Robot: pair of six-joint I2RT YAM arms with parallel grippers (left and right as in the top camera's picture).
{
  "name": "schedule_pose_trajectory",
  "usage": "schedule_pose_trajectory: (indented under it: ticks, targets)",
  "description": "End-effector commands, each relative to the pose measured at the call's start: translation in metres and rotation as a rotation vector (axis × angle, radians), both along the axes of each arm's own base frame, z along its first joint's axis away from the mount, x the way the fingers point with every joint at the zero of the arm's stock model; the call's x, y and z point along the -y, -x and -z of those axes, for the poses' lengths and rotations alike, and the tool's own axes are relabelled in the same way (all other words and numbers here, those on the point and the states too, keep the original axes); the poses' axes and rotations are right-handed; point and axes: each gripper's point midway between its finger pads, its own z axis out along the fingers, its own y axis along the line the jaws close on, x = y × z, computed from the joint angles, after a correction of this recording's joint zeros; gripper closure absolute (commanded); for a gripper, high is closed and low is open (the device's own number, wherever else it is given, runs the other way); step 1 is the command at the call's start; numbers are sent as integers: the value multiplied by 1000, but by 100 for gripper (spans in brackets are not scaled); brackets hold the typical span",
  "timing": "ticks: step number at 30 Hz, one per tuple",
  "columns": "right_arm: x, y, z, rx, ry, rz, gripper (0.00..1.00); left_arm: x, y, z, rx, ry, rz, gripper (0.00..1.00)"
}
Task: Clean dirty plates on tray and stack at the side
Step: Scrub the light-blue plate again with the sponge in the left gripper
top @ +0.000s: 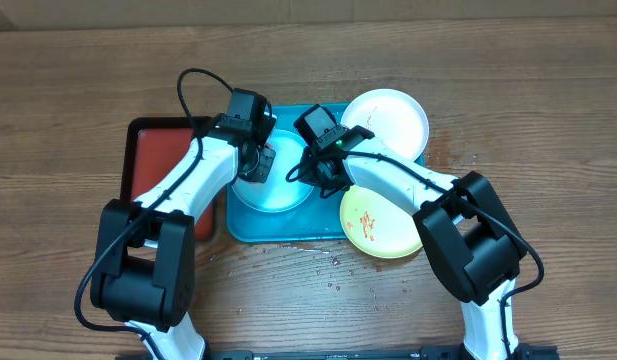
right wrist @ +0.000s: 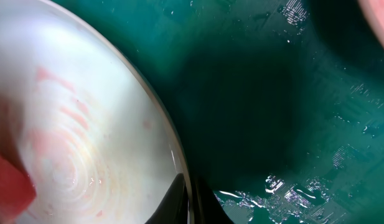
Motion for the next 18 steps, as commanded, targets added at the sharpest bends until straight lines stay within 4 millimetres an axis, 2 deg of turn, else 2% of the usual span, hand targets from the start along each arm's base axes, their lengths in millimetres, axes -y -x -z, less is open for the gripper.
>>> schedule_pose_trajectory:
  ticks: [1,4,7,9,14,18]
  targets:
    - [14,9,20,-42,64,6,96,35,25,5,-105,172,211,96]
    - [14,9,20,-42,64,6,96,48,32,3,-122,238,284,96]
    - [14,10,20,-42,64,6,96,44,18,1,-66,208,271,96]
    - [14,10,20,-42,64,6,96,36,2,-1,-2,161,223,96]
    - [14,10,20,-43,65,6,96,-1,-41,-13,170,51,-76,96]
    - [14,10,20,-42,66,-1,96,-31,-52,-31,213,67,-386,96]
